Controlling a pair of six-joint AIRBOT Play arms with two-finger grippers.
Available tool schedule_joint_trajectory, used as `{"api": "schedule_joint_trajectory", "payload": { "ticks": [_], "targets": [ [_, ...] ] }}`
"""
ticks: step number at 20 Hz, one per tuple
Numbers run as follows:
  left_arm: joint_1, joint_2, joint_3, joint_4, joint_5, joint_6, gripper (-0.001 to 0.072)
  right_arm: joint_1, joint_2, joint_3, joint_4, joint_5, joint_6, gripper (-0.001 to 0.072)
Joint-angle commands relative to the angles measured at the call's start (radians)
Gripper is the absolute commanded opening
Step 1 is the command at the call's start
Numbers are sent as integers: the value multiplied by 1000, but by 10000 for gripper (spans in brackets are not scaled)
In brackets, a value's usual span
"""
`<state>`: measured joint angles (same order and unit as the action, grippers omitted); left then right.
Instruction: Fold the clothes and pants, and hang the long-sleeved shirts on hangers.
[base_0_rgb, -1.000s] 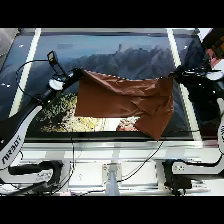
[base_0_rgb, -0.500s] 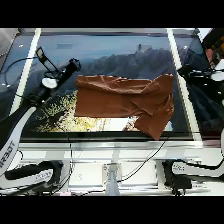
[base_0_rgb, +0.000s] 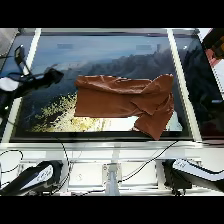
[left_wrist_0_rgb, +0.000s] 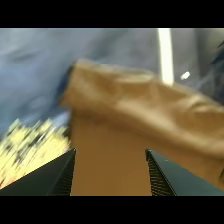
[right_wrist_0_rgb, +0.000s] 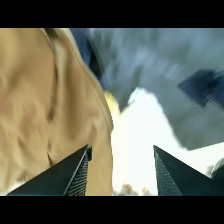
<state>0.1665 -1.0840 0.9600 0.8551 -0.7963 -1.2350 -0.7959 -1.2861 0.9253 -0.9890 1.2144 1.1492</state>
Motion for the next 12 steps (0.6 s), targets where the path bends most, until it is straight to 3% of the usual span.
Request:
{"api": "schedule_joint_trajectory", "payload": {
  "ticks": [1, 12],
  "targets": [
    [133, 97, -106, 43, -151, 9, 487, -38, 16, -210, 64, -21, -190, 420],
    [153, 109, -210, 43, -128, 9, 487, 141, -113, -265, 297, -224, -228, 444]
  ]
}}
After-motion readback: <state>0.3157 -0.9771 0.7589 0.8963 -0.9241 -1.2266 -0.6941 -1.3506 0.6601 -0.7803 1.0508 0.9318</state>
